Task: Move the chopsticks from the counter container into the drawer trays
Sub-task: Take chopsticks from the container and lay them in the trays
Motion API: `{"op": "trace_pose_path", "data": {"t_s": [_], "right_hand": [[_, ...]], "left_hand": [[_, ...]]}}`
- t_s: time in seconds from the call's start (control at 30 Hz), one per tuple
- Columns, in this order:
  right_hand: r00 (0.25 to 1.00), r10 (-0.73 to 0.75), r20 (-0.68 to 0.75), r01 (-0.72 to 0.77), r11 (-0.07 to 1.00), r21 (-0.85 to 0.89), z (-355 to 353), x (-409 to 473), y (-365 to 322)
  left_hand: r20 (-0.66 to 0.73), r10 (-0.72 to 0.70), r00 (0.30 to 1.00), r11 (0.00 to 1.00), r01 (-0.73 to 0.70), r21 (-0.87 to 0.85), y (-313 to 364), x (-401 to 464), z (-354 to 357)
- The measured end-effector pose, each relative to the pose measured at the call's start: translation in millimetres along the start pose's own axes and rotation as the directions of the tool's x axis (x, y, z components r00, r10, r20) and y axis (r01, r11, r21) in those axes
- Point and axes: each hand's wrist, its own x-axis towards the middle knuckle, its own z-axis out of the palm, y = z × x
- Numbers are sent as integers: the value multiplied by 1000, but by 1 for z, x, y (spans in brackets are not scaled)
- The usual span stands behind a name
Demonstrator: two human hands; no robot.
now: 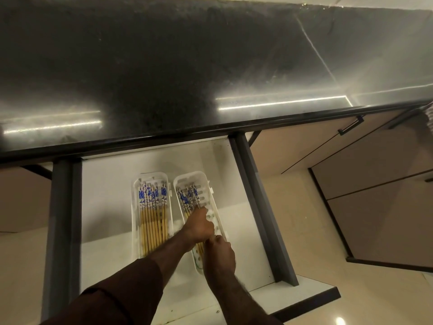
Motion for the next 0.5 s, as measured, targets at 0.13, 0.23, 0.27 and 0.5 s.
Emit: {"op": "trace_pose_path", "data": {"t_s": [0.13,0.23,0.27,0.5], "right_hand": [[999,-48,16,48,999,-24,2,0,1],[999,-49,23,50,998,-24,2,-2,2],[999,-40,20,40,999,-22,2,-2,1],[998,-70,4,70,996,-53,-1,-4,1]], "left_hand": [[-16,11,1000,999,-10,45,2,-3,-1],[-32,14,999,999,-12,50,2,-6,-1],[-11,14,1000,999,-13,50,3,-6,-1],[15,8,1000,998,-7,-57,-1,-11,-3]]}}
